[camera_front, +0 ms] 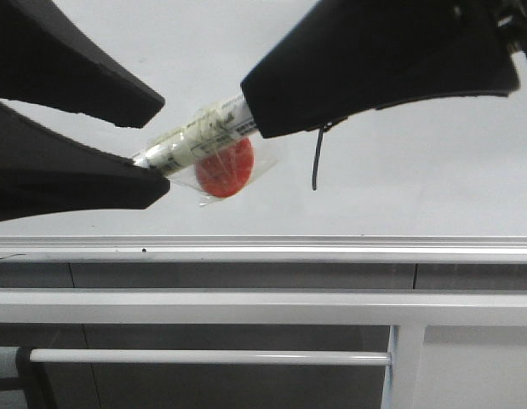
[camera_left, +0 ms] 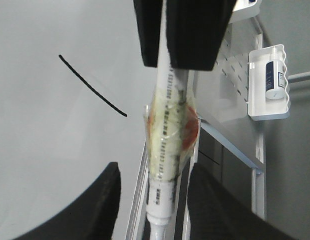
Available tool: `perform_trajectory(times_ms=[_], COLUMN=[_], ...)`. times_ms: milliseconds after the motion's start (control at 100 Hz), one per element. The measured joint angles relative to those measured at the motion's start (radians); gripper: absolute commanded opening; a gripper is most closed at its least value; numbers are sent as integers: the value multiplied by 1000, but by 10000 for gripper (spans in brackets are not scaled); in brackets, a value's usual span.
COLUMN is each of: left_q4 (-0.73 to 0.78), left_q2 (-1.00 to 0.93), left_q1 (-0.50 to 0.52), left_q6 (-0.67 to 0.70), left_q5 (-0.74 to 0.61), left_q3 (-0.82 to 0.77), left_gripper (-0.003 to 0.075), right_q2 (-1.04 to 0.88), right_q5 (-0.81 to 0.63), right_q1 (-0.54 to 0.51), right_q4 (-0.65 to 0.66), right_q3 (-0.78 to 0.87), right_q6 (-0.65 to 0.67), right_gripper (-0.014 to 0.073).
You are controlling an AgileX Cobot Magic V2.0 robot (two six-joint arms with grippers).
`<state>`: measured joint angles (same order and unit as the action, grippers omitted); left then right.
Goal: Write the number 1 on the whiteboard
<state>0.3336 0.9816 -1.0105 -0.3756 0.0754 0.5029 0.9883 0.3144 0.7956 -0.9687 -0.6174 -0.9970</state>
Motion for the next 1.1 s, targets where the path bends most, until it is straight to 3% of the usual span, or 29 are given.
perform_trajectory(times_ms=[120,590,660,800,860,1100], left_q4=[0,0,0,0,0,0], left_q2=[0,0,0,0,0,0], left_q1=[0,0,0,0,1,1], left_q6=[0,0,0,0,0,9], left_q5=[7,20,20,26,32,41], left_q3=[0,3,3,3,3,3], left_gripper=[-20,-20,-20,-20,-20,-20], right_q2=[0,0,0,0,0,-2], right_q5=[0,-2,0,18,17,-11], right_q1=[0,0,-2,-2,-2,-2], right_q4=[-4,-5,-5,-6,-10,-14], right_q3=[-2,-2,-2,-14,-21,-38], right_q6=[4,4,4,4,4,2], right_gripper=[-63,-50,37,400,486,472])
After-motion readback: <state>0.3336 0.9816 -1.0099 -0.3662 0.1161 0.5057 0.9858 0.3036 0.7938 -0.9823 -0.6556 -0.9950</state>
